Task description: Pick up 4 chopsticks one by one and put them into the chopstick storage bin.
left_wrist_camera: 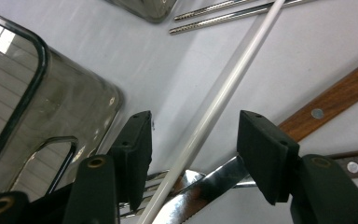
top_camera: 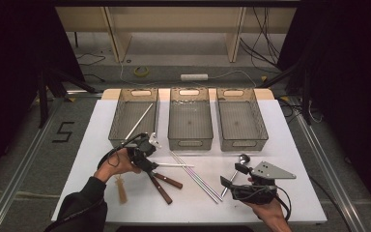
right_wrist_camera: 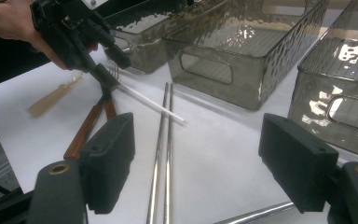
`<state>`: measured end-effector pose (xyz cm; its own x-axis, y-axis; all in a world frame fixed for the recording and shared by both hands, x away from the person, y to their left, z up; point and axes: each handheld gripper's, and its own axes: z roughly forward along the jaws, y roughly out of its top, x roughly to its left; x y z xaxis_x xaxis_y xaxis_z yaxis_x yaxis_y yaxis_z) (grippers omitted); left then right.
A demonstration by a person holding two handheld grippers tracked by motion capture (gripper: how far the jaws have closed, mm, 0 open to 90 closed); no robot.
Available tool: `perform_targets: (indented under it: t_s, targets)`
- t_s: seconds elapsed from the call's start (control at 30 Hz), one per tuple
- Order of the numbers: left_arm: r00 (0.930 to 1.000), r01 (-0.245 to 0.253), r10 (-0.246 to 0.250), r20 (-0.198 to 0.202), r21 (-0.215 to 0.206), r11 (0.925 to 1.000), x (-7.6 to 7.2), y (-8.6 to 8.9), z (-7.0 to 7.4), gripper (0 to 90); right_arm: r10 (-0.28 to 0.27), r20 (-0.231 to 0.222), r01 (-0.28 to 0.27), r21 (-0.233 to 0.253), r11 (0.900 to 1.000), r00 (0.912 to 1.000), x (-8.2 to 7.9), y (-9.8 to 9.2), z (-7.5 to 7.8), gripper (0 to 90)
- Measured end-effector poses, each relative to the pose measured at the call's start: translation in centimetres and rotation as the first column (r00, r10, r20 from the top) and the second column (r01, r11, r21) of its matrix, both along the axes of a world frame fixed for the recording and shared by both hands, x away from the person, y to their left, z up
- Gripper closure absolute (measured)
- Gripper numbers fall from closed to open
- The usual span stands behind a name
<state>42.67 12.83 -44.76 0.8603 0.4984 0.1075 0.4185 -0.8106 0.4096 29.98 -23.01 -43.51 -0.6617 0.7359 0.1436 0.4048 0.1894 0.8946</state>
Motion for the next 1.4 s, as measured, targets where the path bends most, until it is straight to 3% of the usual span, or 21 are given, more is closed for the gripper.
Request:
perform_targets:
  t_s: [0.6, 1.4]
  targets:
    - [0.9989, 0.044, -0.044, -0.012, 0.019, 0.9988, 0.3, -0.7, -1.1, 55.7, -0.002, -0.003, 0.002, 0.0, 1.0, 1.0, 0.0, 0.0, 0.0, 27.9]
    - [0.9935, 0.107, -0.103, -0.047, 0.081, 0.991, 0.6, -1.2, -1.5, 69.1, -0.002, -0.004, 0.002, 0.001, 1.0, 1.0, 0.1, 0.0, -0.1, 28.0]
